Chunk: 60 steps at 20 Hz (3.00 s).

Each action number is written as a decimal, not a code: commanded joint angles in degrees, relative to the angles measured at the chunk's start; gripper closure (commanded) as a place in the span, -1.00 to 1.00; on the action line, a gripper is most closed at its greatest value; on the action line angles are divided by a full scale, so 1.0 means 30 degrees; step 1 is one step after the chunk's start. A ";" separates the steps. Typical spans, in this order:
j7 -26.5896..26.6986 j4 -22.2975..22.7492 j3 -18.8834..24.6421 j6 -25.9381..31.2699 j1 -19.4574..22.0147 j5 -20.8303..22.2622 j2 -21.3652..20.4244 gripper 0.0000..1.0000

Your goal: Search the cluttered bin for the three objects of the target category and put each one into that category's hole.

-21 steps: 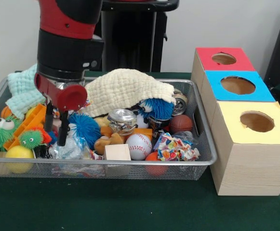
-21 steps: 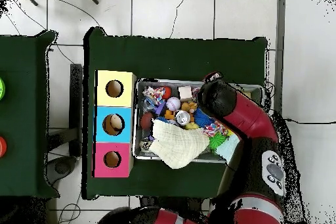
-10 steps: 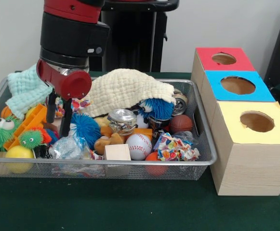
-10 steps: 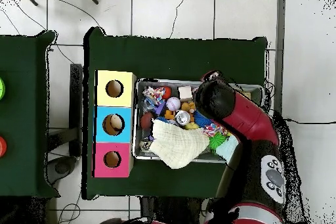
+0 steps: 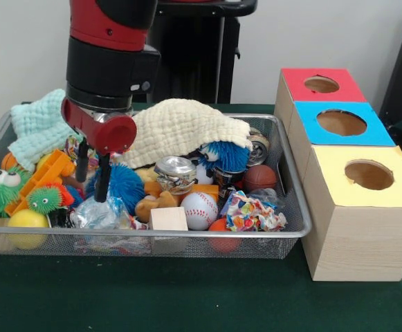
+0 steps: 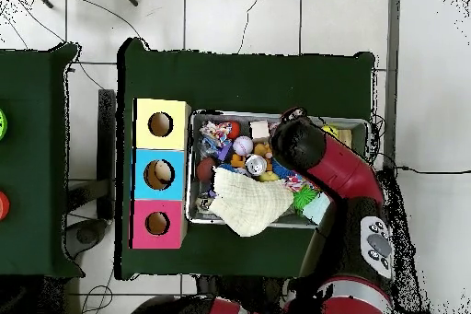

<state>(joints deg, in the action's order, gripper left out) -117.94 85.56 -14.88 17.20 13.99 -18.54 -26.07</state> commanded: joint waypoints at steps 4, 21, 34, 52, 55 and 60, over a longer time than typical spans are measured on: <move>-0.1924 0.1673 0.2285 -0.0911 0.0594 0.0783 0.1592 -1.00; -0.1142 0.0240 0.2244 -0.0403 0.0882 0.1019 0.2448 -1.00; -0.1431 -0.0819 0.1450 -0.0434 0.0168 0.0947 0.3496 -1.00; -0.0828 -0.1304 0.0937 -0.0953 -0.0118 0.2001 0.3589 1.00; -0.0581 -0.0534 0.2155 -0.1782 0.0604 0.2417 0.3015 1.00; -0.1289 -0.0126 0.2027 -0.1701 0.0405 0.2401 0.2644 1.00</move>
<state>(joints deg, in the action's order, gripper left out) -117.94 83.45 -15.09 16.11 13.99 -14.41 -19.81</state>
